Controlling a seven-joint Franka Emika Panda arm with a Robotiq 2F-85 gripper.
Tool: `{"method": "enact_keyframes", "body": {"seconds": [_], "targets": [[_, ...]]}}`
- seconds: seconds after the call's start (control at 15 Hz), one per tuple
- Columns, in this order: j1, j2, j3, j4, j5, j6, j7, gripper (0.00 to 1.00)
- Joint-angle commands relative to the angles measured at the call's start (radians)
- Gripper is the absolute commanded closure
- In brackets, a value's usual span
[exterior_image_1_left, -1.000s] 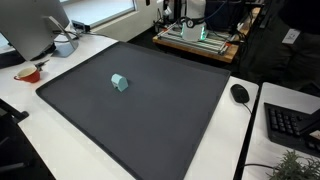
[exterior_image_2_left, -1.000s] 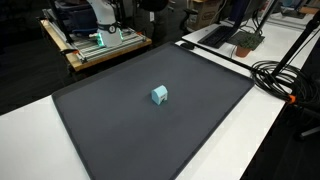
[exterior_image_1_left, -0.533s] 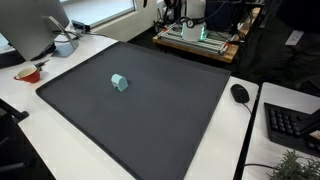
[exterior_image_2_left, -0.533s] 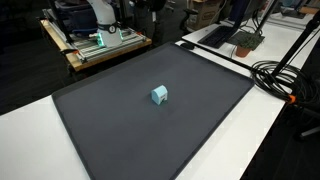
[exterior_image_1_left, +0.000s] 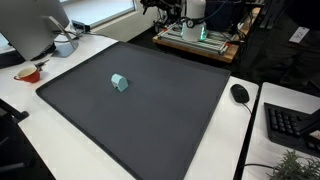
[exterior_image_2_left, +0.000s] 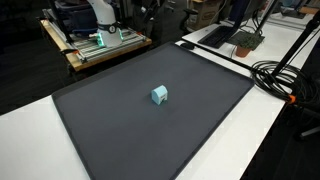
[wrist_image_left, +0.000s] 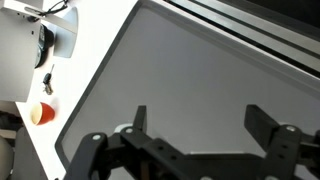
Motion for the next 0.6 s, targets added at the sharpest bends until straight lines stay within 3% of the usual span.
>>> {"method": "enact_keyframes", "body": {"seconds": [0.0, 0.27, 0.53], "targets": [[0.032, 0.011, -0.029, 0.008, -0.006, -0.008, 0.002, 0.00], [0.031, 0.013, -0.031, 0.000, 0.019, -0.024, 0.014, 0.00], [0.055, 0.169, -0.025, 0.105, 0.053, -0.085, -0.063, 0.00]]}}
